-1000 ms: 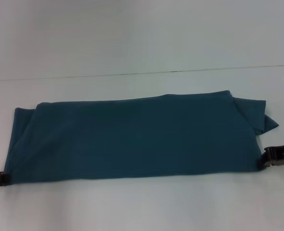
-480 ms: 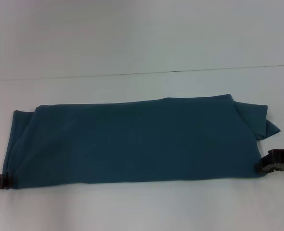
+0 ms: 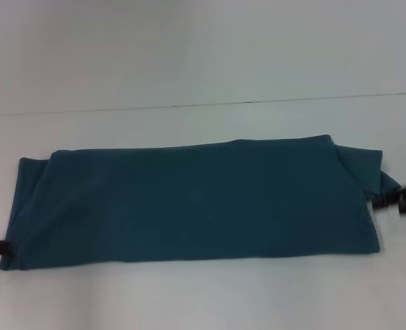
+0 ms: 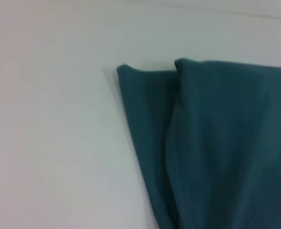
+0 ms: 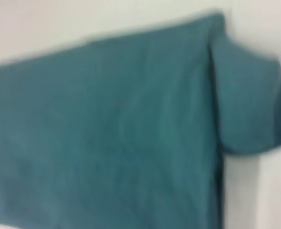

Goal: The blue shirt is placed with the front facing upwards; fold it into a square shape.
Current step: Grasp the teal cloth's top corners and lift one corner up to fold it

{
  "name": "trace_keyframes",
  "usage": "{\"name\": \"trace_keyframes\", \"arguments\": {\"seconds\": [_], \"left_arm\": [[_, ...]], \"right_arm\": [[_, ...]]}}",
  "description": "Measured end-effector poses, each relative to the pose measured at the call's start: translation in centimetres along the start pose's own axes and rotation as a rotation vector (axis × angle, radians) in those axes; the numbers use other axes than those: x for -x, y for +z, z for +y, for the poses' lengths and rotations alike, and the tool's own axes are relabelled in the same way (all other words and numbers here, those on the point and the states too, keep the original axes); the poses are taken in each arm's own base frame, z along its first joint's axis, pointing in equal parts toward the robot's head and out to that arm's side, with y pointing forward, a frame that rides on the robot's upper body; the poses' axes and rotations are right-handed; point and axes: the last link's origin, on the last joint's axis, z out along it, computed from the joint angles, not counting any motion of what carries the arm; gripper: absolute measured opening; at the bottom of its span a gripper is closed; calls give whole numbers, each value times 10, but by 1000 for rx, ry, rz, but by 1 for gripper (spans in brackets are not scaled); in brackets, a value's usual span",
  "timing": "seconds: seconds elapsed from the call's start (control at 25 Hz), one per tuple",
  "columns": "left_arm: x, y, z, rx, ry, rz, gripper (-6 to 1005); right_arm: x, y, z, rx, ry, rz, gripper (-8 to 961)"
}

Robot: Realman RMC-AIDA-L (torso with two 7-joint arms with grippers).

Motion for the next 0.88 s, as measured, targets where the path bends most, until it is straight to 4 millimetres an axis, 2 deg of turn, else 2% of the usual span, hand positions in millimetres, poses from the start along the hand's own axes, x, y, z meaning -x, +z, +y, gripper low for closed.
{"name": "trace_keyframes", "arguments": {"seconds": [0.12, 0.2, 0.32, 0.36, 0.52, 0.64, 0.76, 0.88], "left_arm": [[-4, -9, -3, -7, -7, 26, 398], [-7, -11, -3, 0, -18, 44, 475], [-19, -4, 1, 26, -38, 69, 592], [-19, -4, 1, 26, -38, 69, 640], [-31, 7, 7, 30, -36, 98, 834], [-37, 14, 5, 2, -40, 134, 909], [-41, 25, 5, -12, -39, 143, 908], [-44, 33, 3, -2, -46, 117, 907]], "right_arm": [[11, -16, 2, 130, -30, -179, 588], [18, -19, 5, 200, -70, -322, 647], [19, -9, 11, 243, -181, -543, 735], [18, -3, 13, 245, -226, -595, 764], [10, 37, 17, 267, -352, -769, 717], [-8, 75, 24, 241, -423, -891, 683], [-25, 102, 39, 175, -540, -962, 649], [-34, 118, 54, 143, -621, -978, 615]]}}
